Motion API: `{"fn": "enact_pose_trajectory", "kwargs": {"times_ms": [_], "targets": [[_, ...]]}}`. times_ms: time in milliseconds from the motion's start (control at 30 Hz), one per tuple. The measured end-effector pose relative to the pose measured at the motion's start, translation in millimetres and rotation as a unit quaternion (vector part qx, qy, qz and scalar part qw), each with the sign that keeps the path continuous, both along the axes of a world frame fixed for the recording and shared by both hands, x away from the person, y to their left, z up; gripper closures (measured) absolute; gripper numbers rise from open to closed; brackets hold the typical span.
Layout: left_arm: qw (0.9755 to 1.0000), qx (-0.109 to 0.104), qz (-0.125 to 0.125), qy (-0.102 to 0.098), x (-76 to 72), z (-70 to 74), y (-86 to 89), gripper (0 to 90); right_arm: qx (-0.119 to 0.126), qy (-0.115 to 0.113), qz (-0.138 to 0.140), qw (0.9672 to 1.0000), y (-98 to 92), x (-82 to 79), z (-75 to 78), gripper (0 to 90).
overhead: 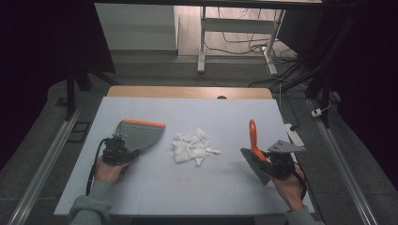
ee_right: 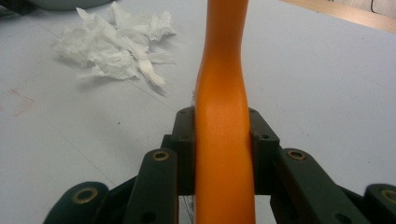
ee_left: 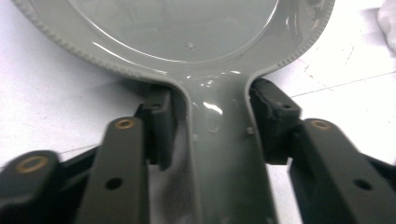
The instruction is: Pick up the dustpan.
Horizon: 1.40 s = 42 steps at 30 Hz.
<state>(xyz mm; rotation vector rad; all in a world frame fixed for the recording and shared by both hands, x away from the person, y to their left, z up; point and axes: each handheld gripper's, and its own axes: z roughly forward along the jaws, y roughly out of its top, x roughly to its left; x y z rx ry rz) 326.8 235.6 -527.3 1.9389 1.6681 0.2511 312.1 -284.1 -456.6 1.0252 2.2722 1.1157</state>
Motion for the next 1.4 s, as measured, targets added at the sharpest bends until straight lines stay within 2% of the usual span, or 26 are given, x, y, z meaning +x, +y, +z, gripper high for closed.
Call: {"fn": "enact_pose_trajectory", "kwargs": {"times_ms": [100,533,667,767,1200,1400], "targets": [[1.0,-0.003,-0.001,-0.004,-0.4,0.1,3.2,60.4,0.0,0.0,0.0,1.0,0.1,-0.2,0.1,69.9],[0.9999,-0.002,-0.01,-0.013,-2.6,0.5,10.7,61.6,-0.001,0.0,-0.001,1.0,0.7,-0.4,-0.5,69.9],[0.9997,0.009,-0.008,-0.023,-4.2,2.3,13.4,61.7,-0.001,0.0,0.0,1.0,0.8,-0.4,-0.5,69.9],[0.9994,0.005,-0.008,-0.035,-5.9,4.9,16.7,61.7,-0.002,-0.001,0.0,1.0,0.9,-0.6,-0.5,69.9],[0.9984,0.001,-0.03,-0.048,-11.2,10.0,21.9,61.7,0.004,0.0,-0.002,1.0,0.5,-1.5,0.4,69.9],[0.9968,0.0,-0.047,-0.065,-14.6,16.7,24.2,61.7,0.006,-0.001,-0.004,1.0,-0.4,-2.1,1.5,70.0]]}}
